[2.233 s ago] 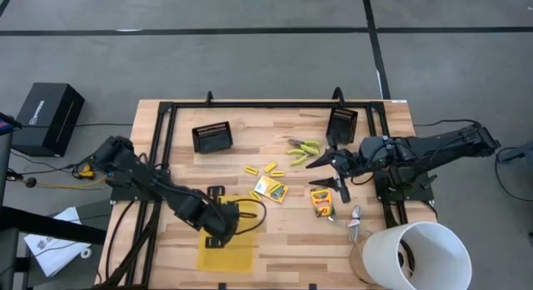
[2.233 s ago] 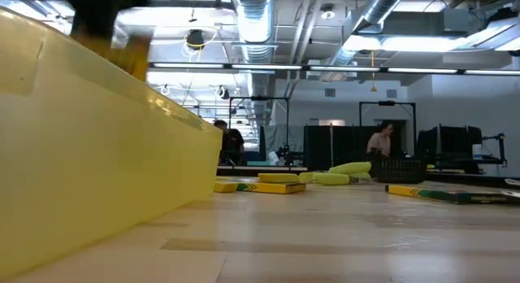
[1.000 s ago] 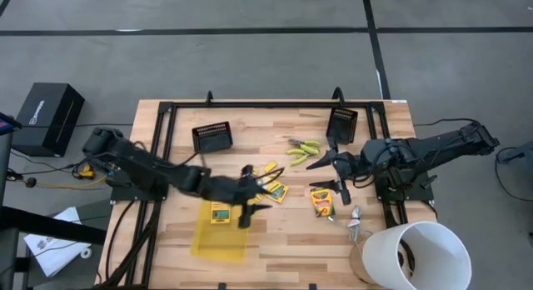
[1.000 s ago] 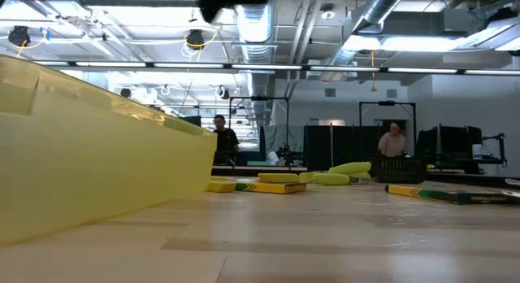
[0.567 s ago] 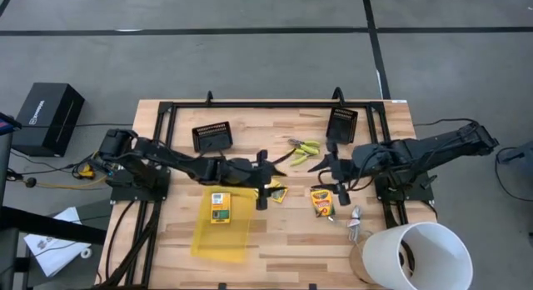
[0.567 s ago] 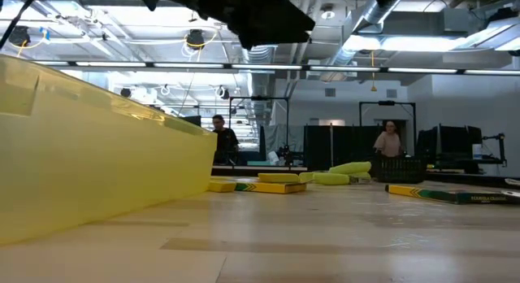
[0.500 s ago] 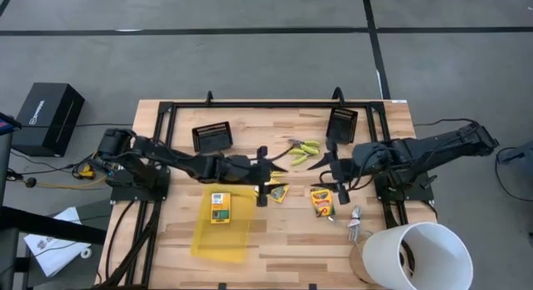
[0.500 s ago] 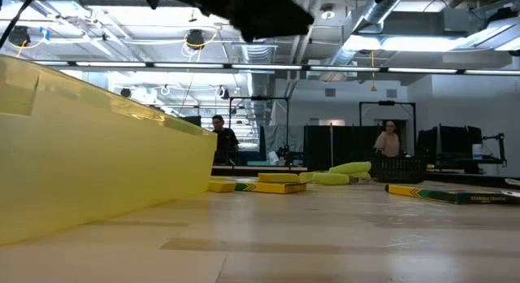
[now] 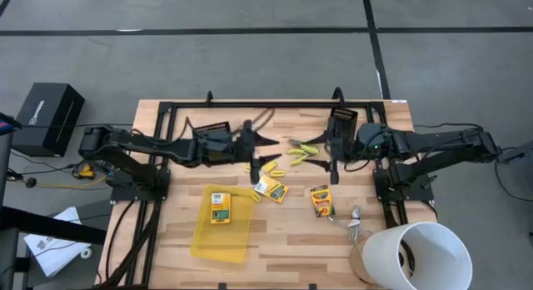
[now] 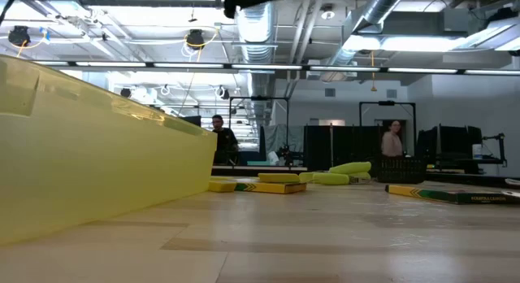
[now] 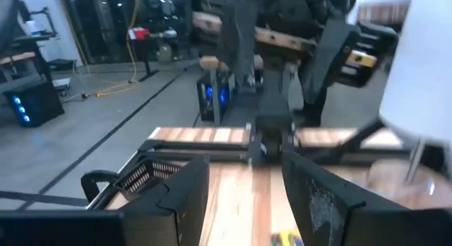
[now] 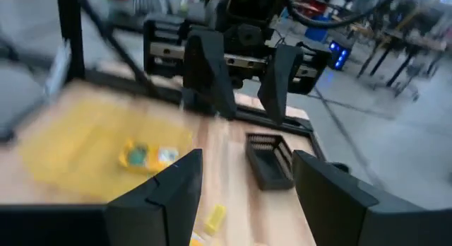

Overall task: Pick & Place School Supplies
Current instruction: Put the yellow crayon box into the yellow bin

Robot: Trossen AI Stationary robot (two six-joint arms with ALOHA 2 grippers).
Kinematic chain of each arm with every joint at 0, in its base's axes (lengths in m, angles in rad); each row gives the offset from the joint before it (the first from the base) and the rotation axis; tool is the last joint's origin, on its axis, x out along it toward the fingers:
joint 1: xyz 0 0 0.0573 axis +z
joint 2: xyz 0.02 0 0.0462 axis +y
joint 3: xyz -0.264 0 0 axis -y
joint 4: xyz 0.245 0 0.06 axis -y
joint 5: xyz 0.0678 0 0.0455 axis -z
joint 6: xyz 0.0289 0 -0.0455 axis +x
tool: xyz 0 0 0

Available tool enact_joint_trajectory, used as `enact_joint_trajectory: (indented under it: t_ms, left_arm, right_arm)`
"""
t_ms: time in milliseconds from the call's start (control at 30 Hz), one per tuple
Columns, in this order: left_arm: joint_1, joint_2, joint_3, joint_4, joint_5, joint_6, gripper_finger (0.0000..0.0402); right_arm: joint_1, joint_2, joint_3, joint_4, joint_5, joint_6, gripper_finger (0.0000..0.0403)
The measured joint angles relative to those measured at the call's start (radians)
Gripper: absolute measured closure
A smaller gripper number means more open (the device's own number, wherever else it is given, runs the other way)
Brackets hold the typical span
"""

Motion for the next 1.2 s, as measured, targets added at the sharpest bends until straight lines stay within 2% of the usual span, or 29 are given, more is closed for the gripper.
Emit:
enact_joint_trajectory:
  t_ms: [100,333,500,600,700,767,833,1000,1067,1200]
  left_arm:
    - [0.001,-0.039,0.000,0.004,0.000,-0.074,0.0229]
    - [0.000,-0.078,0.000,0.023,-0.027,-0.234,0.0229]
    - [0.000,-0.068,0.000,0.018,-0.016,-0.178,0.0229]
    - [0.020,-0.053,0.000,-0.049,0.088,-0.196,0.0229]
    - [0.060,-0.031,0.000,-0.104,0.288,-0.319,0.0229]
    - [0.072,-0.009,0.000,-0.111,0.397,-0.317,0.0229]
    - [0.070,0.000,0.000,-0.112,0.456,-0.285,0.0229]
    - [0.096,0.022,0.001,-0.119,0.575,-0.293,0.0229]
    - [0.112,0.033,-0.003,-0.176,0.577,-0.295,0.0229]
    - [0.145,0.092,0.000,-0.187,0.583,-0.333,0.0229]
  right_arm:
    - [-0.022,-0.001,0.049,-0.008,-0.022,0.144,0.0194]
    - [-0.072,-0.001,0.138,-0.119,-0.025,0.362,0.0194]
    - [-0.113,0.027,0.147,-0.258,-0.024,0.532,0.0200]
    - [-0.127,0.065,0.146,-0.311,-0.023,0.650,0.0209]
    - [-0.131,0.103,0.146,-0.316,-0.022,0.760,0.0219]
    - [-0.131,0.120,0.146,-0.293,-0.022,0.810,0.0224]
    - [-0.131,0.127,0.146,-0.275,-0.014,0.844,0.0226]
    - [-0.161,0.138,0.146,-0.229,0.001,0.851,0.0220]
    - [-0.186,0.137,0.147,-0.229,-0.007,0.842,0.0214]
    - [-0.239,0.126,0.146,-0.205,-0.064,0.735,0.0202]
